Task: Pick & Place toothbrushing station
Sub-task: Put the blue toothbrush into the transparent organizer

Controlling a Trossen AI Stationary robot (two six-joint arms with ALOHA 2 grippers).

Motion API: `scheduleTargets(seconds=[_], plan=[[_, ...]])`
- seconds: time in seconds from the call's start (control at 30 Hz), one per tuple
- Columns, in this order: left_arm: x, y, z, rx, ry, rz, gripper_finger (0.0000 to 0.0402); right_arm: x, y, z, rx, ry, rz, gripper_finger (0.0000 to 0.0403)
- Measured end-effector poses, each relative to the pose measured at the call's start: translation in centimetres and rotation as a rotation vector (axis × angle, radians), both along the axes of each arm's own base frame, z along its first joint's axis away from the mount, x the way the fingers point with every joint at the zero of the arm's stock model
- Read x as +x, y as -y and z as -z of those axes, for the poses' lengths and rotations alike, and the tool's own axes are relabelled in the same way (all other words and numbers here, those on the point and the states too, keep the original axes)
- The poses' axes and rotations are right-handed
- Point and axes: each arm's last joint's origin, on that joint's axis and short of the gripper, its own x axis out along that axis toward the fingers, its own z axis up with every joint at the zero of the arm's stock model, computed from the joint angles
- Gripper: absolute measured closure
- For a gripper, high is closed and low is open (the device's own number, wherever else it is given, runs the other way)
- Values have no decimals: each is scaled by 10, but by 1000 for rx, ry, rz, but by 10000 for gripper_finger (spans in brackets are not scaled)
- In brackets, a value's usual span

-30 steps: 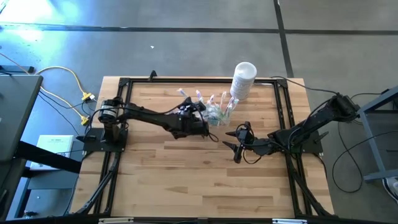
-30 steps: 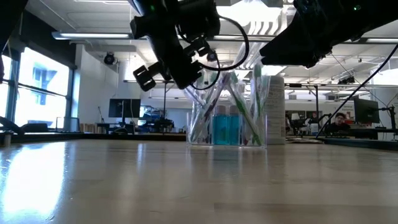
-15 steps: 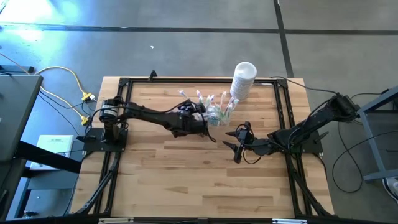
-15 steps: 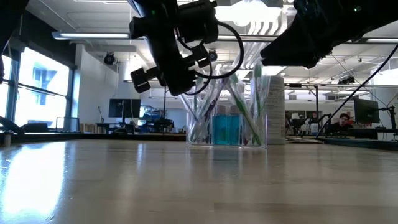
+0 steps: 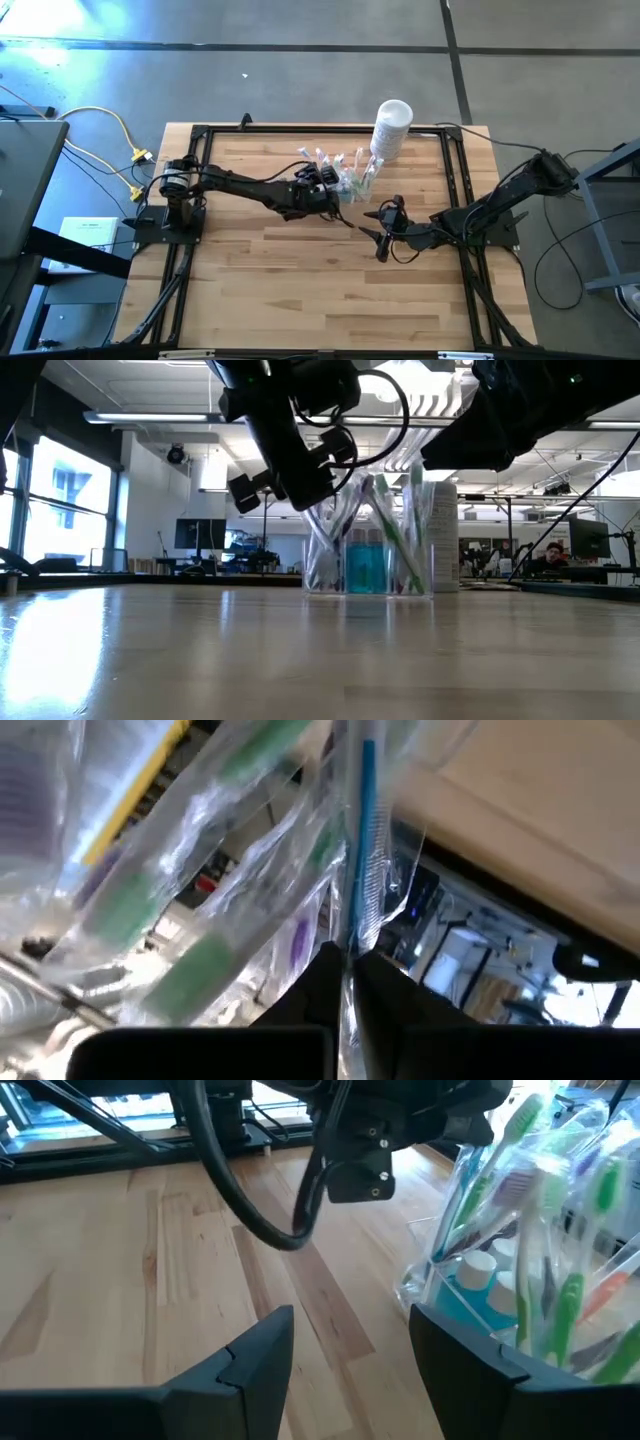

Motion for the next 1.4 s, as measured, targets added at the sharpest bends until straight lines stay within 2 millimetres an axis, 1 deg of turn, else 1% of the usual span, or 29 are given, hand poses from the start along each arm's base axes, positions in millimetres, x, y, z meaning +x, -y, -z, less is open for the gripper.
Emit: scheduleTargets(seconds=[0.17, 0.53, 0.67, 0.87, 1.3, 1.4], plan=[[1, 1, 1, -27, -59, 54, 394, 0, 0, 1, -4, -7, 0, 210], [0, 1, 2, -28, -125, 88, 393, -1, 0, 2, -9, -19, 0, 210], [1, 1, 2, -49, -103, 91, 393, -1, 1, 2, -13, -18, 10, 210], [2, 3, 4, -156, 3, 96, 393, -1, 1, 2, -13, -18, 10, 210], [7, 3, 1, -153, 22, 134, 393, -2, 1, 3, -25, -34, 18, 210], [8, 3, 0, -159, 50, 134, 393, -2, 1, 3, -26, -36, 19, 210]])
